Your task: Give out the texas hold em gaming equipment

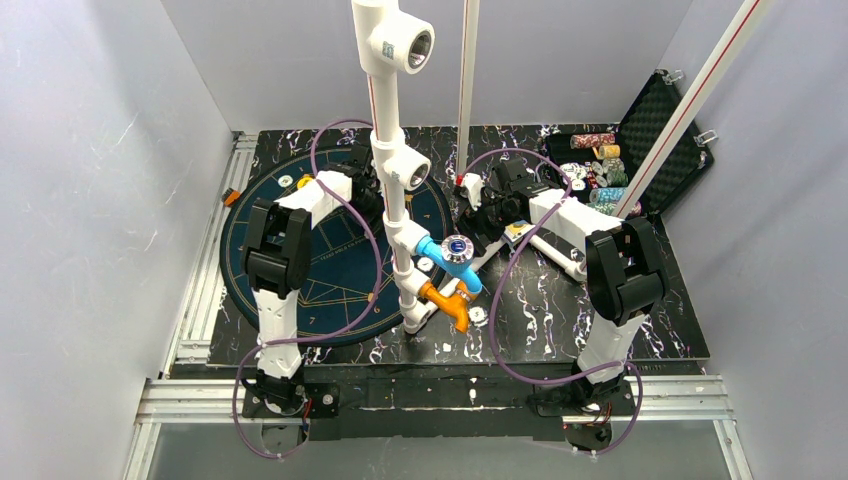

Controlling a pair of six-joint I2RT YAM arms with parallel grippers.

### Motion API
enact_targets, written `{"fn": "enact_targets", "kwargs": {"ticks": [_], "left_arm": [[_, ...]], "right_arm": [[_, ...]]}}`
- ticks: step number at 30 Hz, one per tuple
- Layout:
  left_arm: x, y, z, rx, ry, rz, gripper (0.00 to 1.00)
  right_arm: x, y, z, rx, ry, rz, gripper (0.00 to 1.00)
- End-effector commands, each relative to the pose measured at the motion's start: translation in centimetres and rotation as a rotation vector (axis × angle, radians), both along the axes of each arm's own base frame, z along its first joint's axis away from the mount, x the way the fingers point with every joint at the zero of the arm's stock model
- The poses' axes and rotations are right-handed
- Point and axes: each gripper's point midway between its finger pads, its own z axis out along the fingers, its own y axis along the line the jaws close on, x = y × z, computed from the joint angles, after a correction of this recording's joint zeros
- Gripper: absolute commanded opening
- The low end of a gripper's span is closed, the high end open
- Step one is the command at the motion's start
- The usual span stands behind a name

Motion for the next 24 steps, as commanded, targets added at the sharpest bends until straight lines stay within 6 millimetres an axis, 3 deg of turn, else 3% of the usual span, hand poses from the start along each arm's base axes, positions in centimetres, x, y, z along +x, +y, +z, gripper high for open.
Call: {"fn": "enact_targets", "kwargs": {"ticks": [1, 9, 15, 24], "left_arm": [[-2.4, -0.4, -0.4, 0.009, 0.047, -0.022, 0.60], [-3.9, -0.4, -0.6, 0.002, 0.077, -0.025, 0.53], [-5.3, -0.4, -0.5, -0.011, 0.119, -0.025, 0.58], [-6.1, 0.2, -1.3, 0.012, 0.150, -0.027, 0.54]], "right_arm": [[0.0, 0.2, 0.2, 0.000, -0.015, 0.018, 0.98], [0.1, 0.1, 0.2, -0.005, -0.021, 0.014, 0.98], [0.1, 0.1, 0.1, -0.006, -0.020, 0.016, 0.98], [0.1, 0.1, 0.1, -0.006, -0.020, 0.015, 0.98]]}}
